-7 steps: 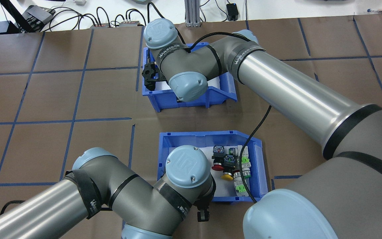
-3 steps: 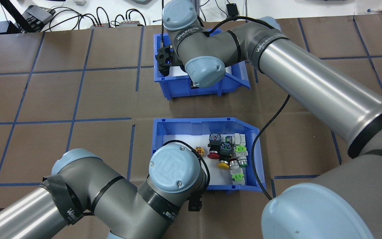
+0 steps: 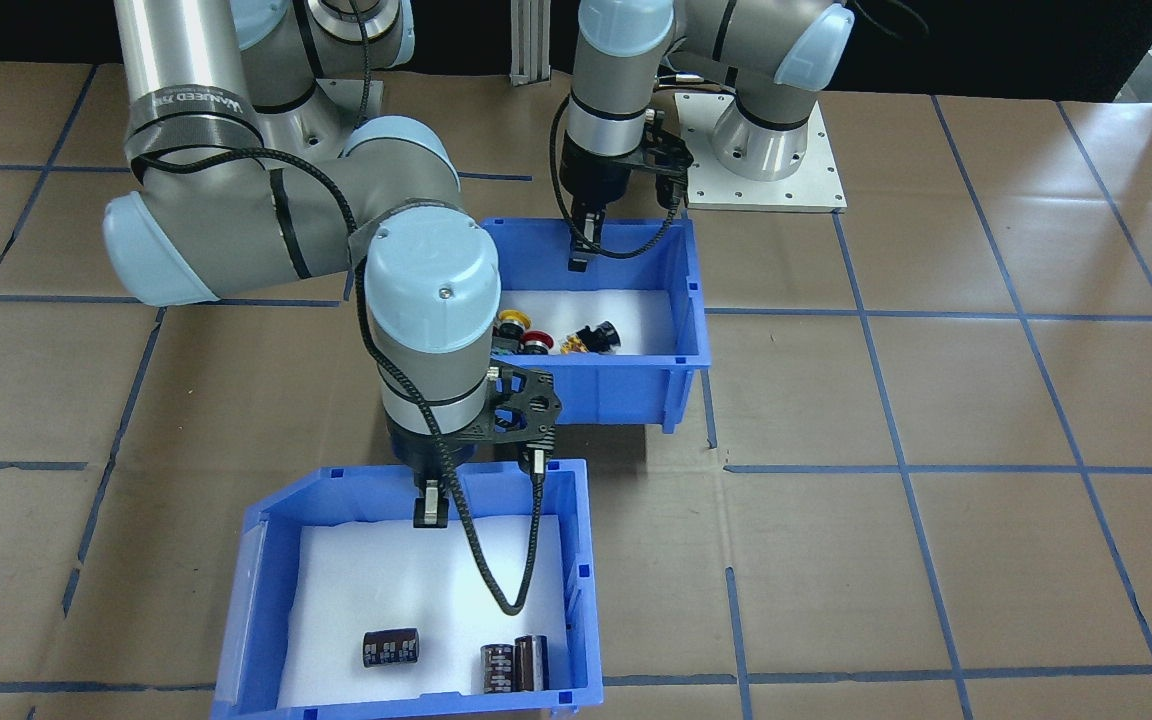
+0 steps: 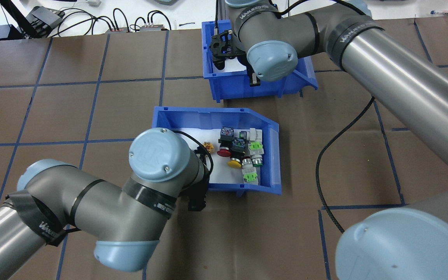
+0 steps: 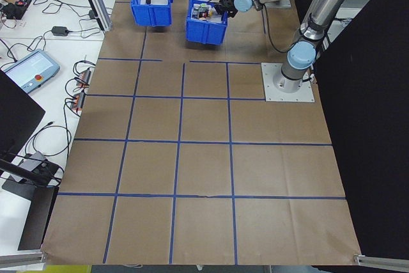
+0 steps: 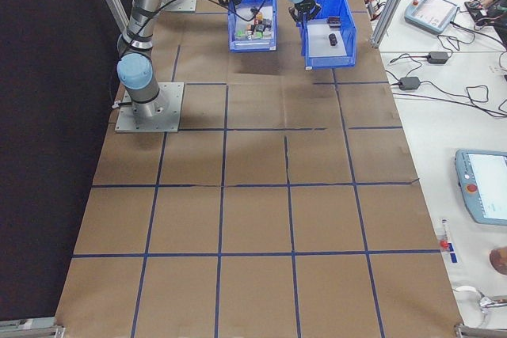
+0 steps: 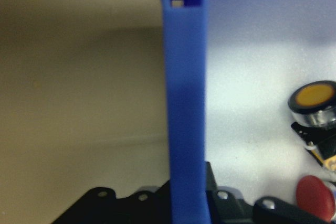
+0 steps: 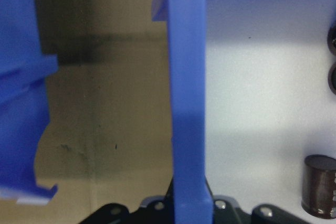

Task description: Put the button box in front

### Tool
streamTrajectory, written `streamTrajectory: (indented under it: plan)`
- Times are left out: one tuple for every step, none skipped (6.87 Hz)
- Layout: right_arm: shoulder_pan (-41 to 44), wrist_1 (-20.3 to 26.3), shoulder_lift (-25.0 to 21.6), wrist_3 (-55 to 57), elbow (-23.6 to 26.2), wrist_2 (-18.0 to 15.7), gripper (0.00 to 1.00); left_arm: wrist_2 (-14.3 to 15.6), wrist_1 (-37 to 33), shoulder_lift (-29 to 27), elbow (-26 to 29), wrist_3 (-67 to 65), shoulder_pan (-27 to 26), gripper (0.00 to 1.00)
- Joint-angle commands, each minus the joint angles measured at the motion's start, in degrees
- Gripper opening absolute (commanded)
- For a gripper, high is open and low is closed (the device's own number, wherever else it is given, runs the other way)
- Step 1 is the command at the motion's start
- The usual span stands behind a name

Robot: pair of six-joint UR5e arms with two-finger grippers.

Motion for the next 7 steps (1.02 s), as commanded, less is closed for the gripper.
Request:
streamTrajectory:
  plan:
    - [-6.1, 3.4, -3.7, -5.4, 0.0, 0.4, 0.02, -0.2, -0.1, -3.7, 5.8, 7.2, 9.4, 0.00]
    - [-8.9, 4.9, -5.6, -7.4, 0.0, 0.4, 0.02, 0.0, 0.0, -9.7, 11.4, 7.4, 9.7, 0.00]
    - [-11.3, 6.7, -7.0, -10.1, 0.0, 0.5, 0.02, 0.1, 0.2, -16.9, 18.5, 7.3, 9.7, 0.00]
    - [-13.9, 8.9, -8.3, -13.0, 0.0, 0.5, 0.02, 0.1, 0.1, -23.3, 26.0, 7.3, 9.6, 0.00]
    - [-16.8, 11.2, -9.9, -16.0, 0.0, 0.6, 0.02, 0.1, 0.0, -28.4, 31.7, 7.3, 9.2, 0.00]
    - [-18.8, 13.1, -11.1, -18.7, 0.0, 0.6, 0.02, 0.2, 0.2, -31.4, 34.9, 7.3, 9.2, 0.00]
    - [-19.8, 14.3, -11.5, -19.9, 0.0, 0.6, 0.02, 0.1, 0.3, -32.6, 36.5, 7.3, 9.2, 0.00]
